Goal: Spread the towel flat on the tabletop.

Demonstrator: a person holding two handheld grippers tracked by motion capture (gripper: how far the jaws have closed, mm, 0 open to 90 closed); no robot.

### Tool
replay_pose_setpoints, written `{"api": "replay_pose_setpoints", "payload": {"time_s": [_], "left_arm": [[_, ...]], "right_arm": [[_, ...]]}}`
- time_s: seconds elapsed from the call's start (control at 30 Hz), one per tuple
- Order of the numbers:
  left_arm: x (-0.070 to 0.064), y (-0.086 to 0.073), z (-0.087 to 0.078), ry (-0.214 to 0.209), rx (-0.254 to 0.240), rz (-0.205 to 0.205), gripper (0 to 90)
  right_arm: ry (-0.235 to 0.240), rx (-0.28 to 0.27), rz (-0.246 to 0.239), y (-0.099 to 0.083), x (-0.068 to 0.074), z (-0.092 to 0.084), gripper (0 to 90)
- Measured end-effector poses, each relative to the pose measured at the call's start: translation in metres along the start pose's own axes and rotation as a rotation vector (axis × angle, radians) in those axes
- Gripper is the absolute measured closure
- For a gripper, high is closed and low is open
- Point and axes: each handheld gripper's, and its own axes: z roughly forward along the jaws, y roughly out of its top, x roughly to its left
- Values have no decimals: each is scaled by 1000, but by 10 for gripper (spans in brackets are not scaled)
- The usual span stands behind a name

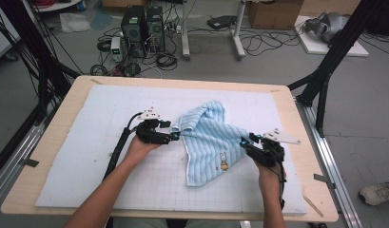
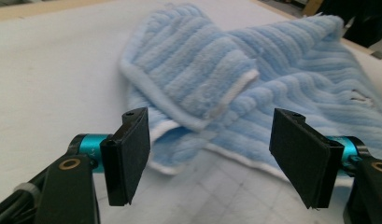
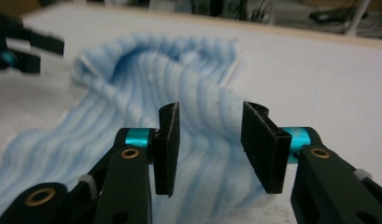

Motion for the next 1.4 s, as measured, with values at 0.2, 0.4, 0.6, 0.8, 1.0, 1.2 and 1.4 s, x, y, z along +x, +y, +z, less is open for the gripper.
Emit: {"api": "replay_pose_setpoints", "payload": {"time_s": [0.2,0.4,0.6,0.8,1.0,1.2,1.4], "left_arm": [[-14,9,35,123,94,94,259],[-21,18,75,233,228,159,357],[-15,25,67,208,211,177,788],[21,32,16,234,29,26,788],[58,25,-24,289,-23,-51,785],[73,17,-37,310,-41,-76,785],[83,11,-42,329,-39,-118,778]], "right_arm": [[8,81,-31,2,9,28,510],[-11,34,7,2,7,14,511],[-17,43,22,-5,3,8,514],[-15,16,27,-7,2,5,515],[-6,14,34,-7,3,8,515],[6,20,39,-6,8,14,515],[13,21,45,-4,8,16,568]]}}
